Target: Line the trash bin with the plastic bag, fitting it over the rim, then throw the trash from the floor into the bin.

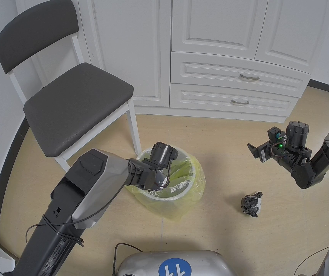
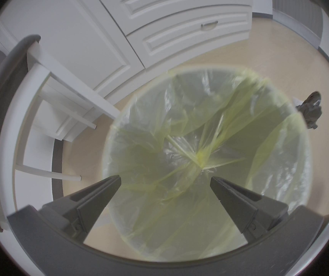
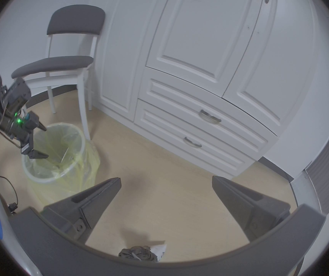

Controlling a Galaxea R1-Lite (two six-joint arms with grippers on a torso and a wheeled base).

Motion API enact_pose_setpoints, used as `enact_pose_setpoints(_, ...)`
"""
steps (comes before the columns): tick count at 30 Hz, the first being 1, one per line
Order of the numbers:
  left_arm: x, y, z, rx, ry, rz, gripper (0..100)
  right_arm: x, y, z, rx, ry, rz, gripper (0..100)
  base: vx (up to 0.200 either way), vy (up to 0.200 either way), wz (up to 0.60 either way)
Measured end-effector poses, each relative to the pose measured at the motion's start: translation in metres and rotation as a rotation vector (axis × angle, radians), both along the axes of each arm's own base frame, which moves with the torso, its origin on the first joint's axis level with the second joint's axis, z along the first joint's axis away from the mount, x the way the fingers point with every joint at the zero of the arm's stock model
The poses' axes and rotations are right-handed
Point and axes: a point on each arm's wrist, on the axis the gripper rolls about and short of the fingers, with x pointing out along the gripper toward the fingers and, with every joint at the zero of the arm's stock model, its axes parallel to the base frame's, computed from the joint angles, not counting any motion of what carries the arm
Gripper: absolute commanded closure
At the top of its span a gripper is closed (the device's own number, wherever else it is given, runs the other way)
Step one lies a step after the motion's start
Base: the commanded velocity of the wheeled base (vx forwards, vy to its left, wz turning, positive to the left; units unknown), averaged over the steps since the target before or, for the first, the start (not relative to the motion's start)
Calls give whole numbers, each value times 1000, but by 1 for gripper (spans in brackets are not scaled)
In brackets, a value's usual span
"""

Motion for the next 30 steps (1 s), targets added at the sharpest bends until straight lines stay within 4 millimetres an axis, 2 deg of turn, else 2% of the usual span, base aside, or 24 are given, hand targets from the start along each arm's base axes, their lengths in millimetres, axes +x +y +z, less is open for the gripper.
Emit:
enact_pose_setpoints(6,0,-2,-17,16,23,-1,0,7,2,12,0,-4,-3,0,0,0,0)
enact_pose_setpoints(15,-27,-34,-18,3,68,-40,0,-5,11,17,2,0,22,0,0,0,0)
enact_pose_setpoints(23,-33,-41,-5,-25,54,-40,0,-12,11,20,3,3,24,0,0,0,0)
enact_pose_setpoints(30,-31,-33,22,-51,19,-15,0,-16,10,23,19,7,17,0,0,0,0)
